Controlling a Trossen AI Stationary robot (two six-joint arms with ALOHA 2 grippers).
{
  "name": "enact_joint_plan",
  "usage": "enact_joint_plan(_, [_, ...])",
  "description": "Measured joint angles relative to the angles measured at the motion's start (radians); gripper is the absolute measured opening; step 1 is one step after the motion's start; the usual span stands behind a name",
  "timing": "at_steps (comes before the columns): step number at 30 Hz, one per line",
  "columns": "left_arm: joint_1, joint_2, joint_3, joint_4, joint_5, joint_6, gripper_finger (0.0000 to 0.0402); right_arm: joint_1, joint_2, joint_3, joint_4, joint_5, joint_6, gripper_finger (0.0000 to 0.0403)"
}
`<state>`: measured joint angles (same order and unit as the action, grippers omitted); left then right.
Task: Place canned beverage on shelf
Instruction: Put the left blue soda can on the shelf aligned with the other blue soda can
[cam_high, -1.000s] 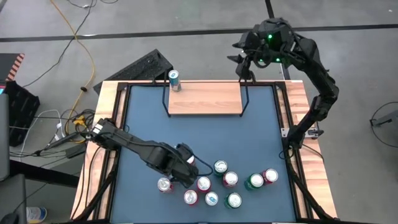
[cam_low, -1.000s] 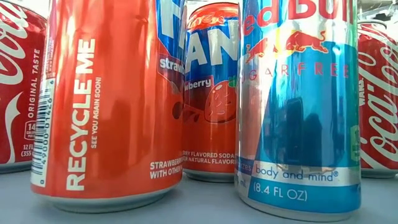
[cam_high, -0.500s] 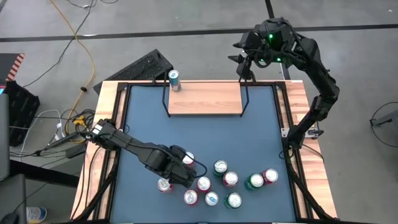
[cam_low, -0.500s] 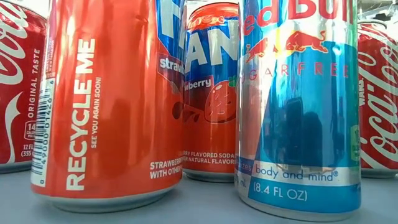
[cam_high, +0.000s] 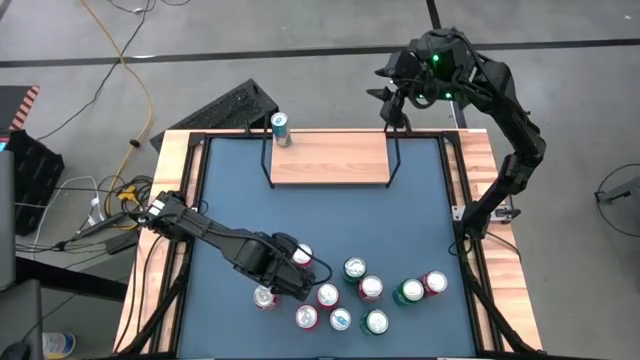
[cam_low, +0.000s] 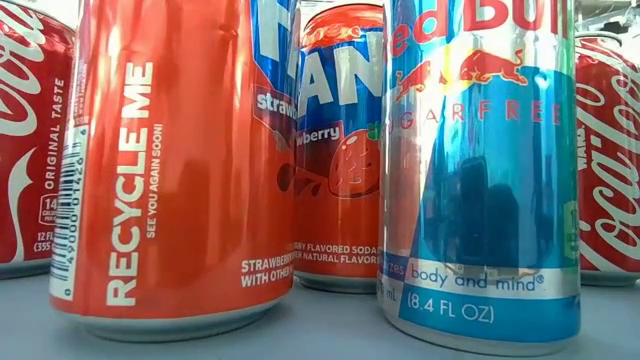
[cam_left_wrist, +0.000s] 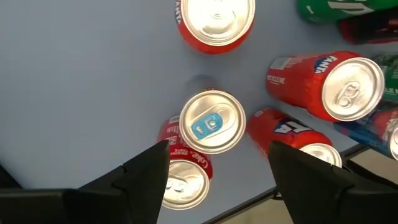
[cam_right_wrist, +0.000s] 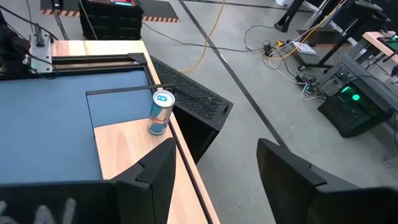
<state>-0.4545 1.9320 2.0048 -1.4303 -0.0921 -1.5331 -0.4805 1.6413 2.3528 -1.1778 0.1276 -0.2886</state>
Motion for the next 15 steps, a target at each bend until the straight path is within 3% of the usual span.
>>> enact_joint_plan(15, [0.001, 0.068, 0.001, -0.012, 0.033, 0.033, 0.0255, 0.000, 0.000, -0.001, -0.023, -0.001, 0.003, 0.0217])
